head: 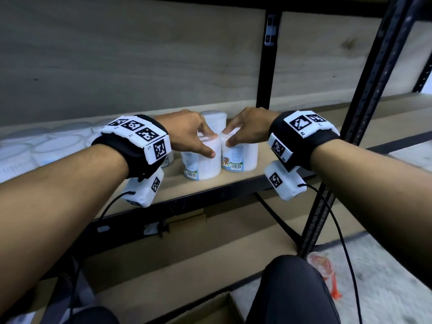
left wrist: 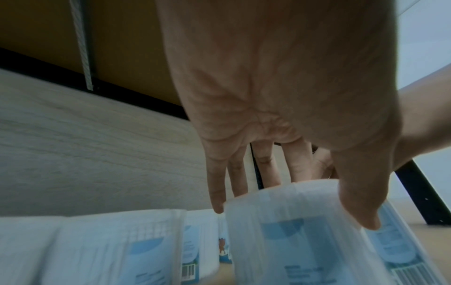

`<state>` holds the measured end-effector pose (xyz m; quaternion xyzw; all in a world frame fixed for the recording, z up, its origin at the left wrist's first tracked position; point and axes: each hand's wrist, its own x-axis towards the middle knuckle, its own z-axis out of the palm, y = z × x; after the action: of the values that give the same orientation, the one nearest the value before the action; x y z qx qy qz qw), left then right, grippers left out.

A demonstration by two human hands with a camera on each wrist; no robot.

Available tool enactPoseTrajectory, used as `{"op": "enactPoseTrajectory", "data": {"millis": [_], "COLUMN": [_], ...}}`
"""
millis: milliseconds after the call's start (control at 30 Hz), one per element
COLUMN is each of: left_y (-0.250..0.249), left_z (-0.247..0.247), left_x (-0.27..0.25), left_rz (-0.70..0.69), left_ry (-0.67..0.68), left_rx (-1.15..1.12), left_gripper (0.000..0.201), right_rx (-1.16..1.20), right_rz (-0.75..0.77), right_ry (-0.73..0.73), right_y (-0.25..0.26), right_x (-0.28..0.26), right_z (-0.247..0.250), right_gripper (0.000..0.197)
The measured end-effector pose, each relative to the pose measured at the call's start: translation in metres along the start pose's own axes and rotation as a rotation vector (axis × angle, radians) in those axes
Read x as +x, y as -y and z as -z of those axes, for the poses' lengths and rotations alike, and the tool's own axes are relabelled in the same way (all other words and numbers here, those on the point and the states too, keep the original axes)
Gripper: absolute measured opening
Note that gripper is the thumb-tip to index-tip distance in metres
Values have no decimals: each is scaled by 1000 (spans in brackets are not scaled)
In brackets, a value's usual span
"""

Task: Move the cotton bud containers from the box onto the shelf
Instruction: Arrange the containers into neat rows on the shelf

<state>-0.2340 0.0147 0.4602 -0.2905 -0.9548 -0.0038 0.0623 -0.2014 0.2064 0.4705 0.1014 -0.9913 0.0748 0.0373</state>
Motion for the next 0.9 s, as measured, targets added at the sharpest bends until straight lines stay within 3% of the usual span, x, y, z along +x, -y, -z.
{"op": "enactPoseTrajectory", "data": {"millis": [467,633,900], "left_y": [-19,-18,-16], "left_z": [6,12,29], "left_x": [-20,-22,-14], "left_rz": [-17,-4,88], "left_ry": [16,54,254], "left_rx": [5,-34,-4], "left_gripper": [53,59,80], "right_rx": [-34,-15,-73], "right_rz": [26,-39,-219], "right_ry": [67,175,281], "right_y": [1,5,6], "right_x": [-22,-11,18], "right_z": [9,22,35], "right_gripper": [44,45,75]}}
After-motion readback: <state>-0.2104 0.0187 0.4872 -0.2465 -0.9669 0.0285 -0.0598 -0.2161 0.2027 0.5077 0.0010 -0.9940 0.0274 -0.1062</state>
